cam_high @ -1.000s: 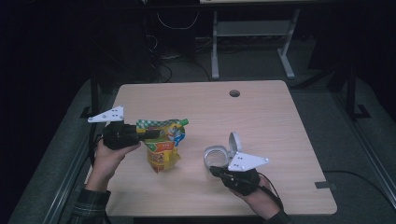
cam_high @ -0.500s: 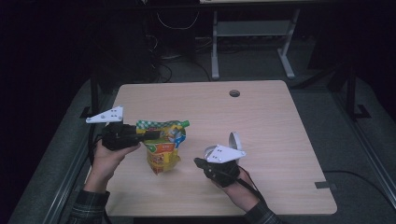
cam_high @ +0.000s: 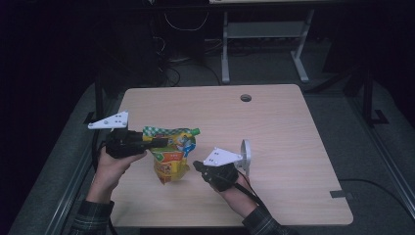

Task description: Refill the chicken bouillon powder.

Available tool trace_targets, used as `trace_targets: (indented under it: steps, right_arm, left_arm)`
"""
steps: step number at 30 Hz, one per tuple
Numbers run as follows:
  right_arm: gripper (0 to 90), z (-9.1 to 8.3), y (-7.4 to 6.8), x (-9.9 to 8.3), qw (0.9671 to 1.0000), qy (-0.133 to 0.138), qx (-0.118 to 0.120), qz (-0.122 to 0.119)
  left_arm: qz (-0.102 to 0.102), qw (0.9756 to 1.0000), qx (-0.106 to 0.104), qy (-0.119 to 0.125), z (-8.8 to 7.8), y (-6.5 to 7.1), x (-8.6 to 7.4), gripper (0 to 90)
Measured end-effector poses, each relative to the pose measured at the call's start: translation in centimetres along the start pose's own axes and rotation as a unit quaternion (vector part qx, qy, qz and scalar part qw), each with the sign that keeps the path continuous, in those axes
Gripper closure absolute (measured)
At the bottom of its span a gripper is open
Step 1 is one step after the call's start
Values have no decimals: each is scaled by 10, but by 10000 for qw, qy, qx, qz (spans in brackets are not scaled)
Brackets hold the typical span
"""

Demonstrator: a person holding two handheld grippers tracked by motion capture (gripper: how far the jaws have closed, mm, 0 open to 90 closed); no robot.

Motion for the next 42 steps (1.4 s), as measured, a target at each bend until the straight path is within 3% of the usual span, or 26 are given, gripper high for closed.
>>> trace_targets:
  steps: [8,12,20,26,29,32,33,42]
  right_arm:
    - [900,19,-6,10,9997,38,-242,-35]
    - [900,32,-9,13,9993,157,-347,58]
    - [900,35,-10,14,9974,217,-677,-126]
    - [900,39,-9,15,9958,251,-875,-39]
    - [900,41,-6,16,9940,280,-1058,-8]
    - [900,40,-8,20,9945,426,-959,52]
    - [900,41,-9,20,9944,424,-967,-30]
    - [900,48,-15,18,9953,400,-876,26]
  left_arm:
    - [-23,10000,-59,0,-3,5,0,900]
    - [-68,9999,-68,27,-3,5,1,900]
    - [-58,10000,1,-18,-2,8,6,900]
    - [-38,10000,-27,-63,-5,11,9,900]
    - [16,9997,-104,-213,-2,14,11,900]
    - [34,9994,-138,-302,1,15,13,900]
    - [34,9994,-138,-302,1,15,13,900]
    - [44,9976,-143,-679,8,9,21,900]
Point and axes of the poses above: each handheld gripper's, and its own axes: z roughly forward along the jaws, x roughly out of its top, y roughly to its right, the point moved 9 cm from there along z, roughly forward along the jaws, and after that the axes turned 12 degrees about -z, right-handed, at the moved point
